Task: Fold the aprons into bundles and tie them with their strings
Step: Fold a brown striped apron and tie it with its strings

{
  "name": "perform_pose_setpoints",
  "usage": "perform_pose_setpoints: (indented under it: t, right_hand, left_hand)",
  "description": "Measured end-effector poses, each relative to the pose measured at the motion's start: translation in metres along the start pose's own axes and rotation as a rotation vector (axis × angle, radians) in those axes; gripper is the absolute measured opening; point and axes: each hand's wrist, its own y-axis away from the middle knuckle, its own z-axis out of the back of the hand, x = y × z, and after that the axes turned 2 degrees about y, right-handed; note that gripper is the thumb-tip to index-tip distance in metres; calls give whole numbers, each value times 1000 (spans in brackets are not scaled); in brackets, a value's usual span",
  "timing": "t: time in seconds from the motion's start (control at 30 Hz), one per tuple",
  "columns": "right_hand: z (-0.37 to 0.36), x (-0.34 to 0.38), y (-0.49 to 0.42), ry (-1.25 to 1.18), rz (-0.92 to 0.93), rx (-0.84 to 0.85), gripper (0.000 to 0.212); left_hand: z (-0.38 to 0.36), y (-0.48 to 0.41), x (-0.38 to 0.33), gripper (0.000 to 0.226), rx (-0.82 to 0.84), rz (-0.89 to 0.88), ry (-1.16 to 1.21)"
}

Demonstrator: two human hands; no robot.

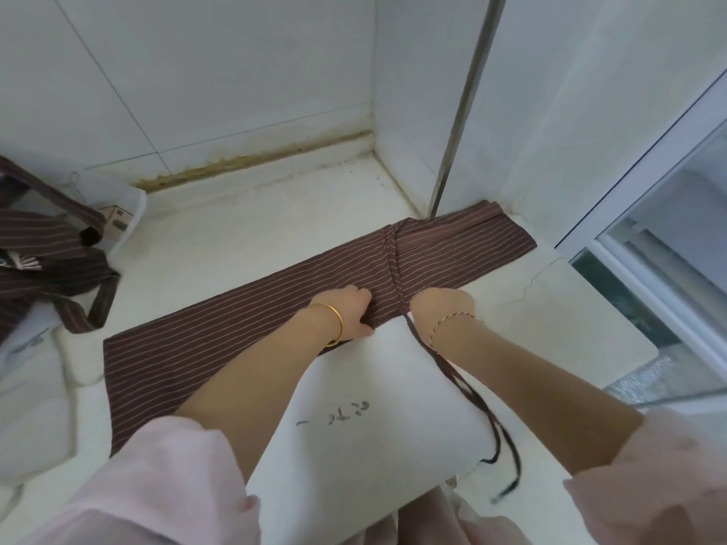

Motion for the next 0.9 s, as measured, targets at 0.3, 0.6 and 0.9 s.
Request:
perform_pose_setpoints:
  t: [0.3,0.6,0.9]
  right_hand:
    - [-36,18,-35,-269,148,-275,38]
    - [-21,26,-34,-304,169,-279,39]
    - [-4,93,-37,-282,356,-23,75]
  left_hand:
    - [-14,6,1,20,-7,-126,-28]
    - [-18,16,29,19,215,149,638]
    - [-34,66,124,26,-370,687,462]
